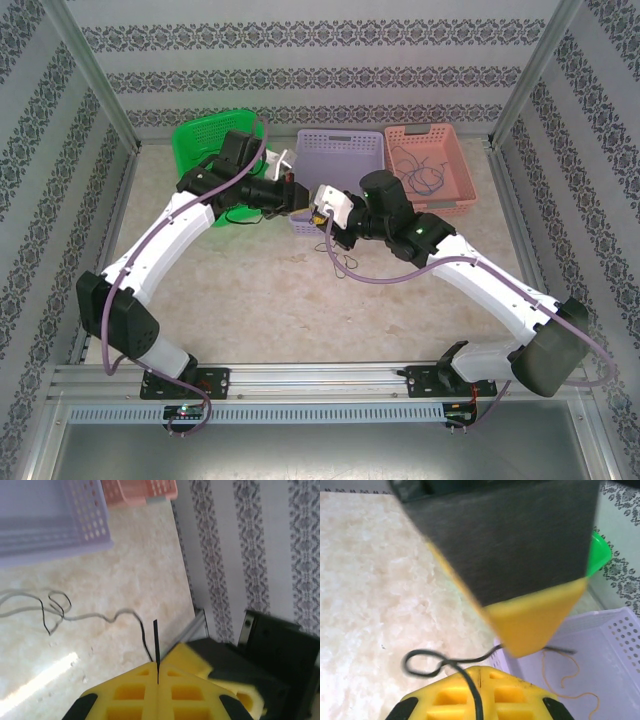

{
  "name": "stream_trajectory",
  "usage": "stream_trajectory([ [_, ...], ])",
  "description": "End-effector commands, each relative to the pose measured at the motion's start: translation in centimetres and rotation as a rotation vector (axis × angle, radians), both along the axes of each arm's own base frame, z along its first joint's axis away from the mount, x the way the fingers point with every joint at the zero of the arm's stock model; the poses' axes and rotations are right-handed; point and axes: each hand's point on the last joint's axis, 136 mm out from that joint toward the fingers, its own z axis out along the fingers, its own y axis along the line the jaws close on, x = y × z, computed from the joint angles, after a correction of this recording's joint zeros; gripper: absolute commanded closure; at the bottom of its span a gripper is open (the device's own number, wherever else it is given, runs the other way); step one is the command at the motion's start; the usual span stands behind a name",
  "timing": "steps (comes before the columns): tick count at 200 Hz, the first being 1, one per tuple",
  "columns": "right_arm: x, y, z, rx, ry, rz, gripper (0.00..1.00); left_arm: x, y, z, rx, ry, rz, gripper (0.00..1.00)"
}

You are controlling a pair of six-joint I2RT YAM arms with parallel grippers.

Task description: Untangle the cables

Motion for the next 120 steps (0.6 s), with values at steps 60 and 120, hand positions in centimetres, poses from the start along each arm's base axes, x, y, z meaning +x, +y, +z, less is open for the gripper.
stream_trajectory([
  [60,-2.0,1.1,-0.8,0.096,0.157,-0.043,1.00,3.6,2.4,6.0,-0.061,-0.194,0.281,1.00],
  [120,-1.6,1.2,0.5,0.183,0.212,-0.102,1.00,3.8,3.5,3.4,-0.072,-0.025,0.355,1.00],
])
